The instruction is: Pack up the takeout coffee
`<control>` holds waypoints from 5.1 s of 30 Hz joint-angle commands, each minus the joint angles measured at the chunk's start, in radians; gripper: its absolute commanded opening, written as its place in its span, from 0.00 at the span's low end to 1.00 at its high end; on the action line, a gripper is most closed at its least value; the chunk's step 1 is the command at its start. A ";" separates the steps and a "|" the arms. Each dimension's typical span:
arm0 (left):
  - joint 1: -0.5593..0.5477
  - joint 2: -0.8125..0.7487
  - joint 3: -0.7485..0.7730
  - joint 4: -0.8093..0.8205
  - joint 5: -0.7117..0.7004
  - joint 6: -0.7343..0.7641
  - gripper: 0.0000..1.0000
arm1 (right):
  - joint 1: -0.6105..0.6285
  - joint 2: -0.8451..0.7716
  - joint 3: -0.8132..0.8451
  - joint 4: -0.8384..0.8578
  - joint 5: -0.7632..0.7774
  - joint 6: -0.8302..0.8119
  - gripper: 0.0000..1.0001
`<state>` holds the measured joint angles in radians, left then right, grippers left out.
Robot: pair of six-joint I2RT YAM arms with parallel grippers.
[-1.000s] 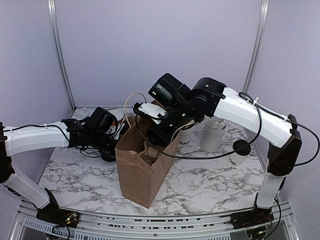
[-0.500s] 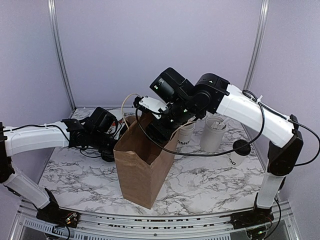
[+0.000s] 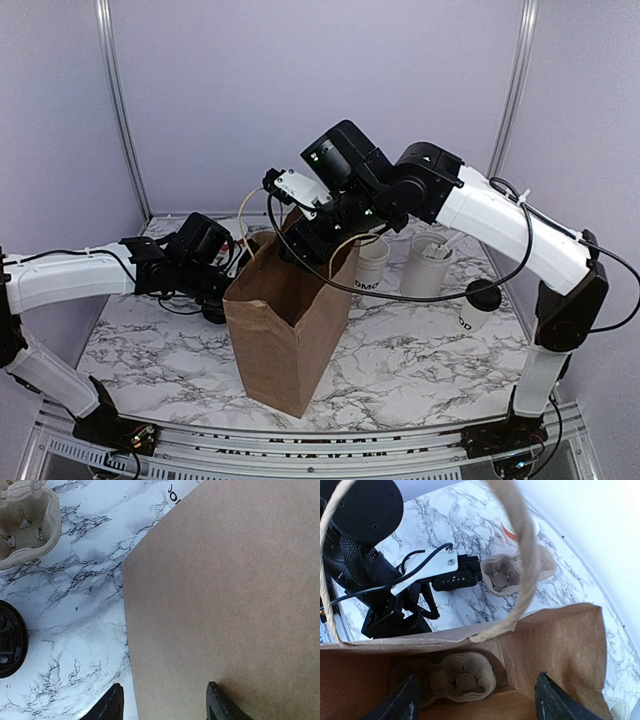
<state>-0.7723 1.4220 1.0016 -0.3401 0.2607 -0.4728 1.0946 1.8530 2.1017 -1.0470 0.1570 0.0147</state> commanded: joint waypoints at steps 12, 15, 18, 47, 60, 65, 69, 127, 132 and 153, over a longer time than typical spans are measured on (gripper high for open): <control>-0.002 -0.059 0.039 0.006 -0.011 -0.008 0.56 | -0.021 -0.118 -0.076 0.268 0.133 0.029 0.80; -0.002 -0.062 0.045 0.000 -0.020 -0.008 0.57 | -0.023 -0.139 -0.108 0.323 0.140 0.030 0.83; -0.001 -0.066 0.053 -0.009 -0.029 -0.005 0.57 | -0.029 -0.152 -0.128 0.371 0.147 0.033 0.84; 0.071 -0.294 -0.229 -0.125 -0.105 -0.049 0.55 | -0.203 -0.511 -0.515 0.517 0.267 0.203 0.84; -0.136 -0.266 -0.399 -0.068 -0.161 -0.195 0.48 | -0.204 -0.645 -0.795 0.310 0.177 0.371 0.45; -0.210 -0.198 -0.405 0.009 -0.156 -0.240 0.48 | -0.204 -0.683 -0.998 0.398 0.034 0.475 0.29; -0.255 -0.139 -0.392 0.045 -0.158 -0.262 0.45 | -0.200 -0.673 -1.173 0.521 -0.095 0.545 0.25; -0.174 -0.343 -0.249 0.036 -0.368 -0.237 0.46 | -0.247 -0.637 -1.075 0.412 0.141 0.593 0.37; -0.126 -0.373 -0.198 -0.018 -0.382 -0.222 0.48 | -0.359 -0.716 -1.064 0.269 0.121 0.632 0.40; 0.031 -0.471 -0.163 -0.038 -0.264 -0.168 0.60 | -0.813 -0.771 -1.036 0.034 0.147 0.492 0.93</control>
<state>-0.7475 0.9993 0.8162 -0.3672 -0.0193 -0.6823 0.3294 1.0832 1.1000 -1.0866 0.2878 0.5640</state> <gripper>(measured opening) 0.581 0.906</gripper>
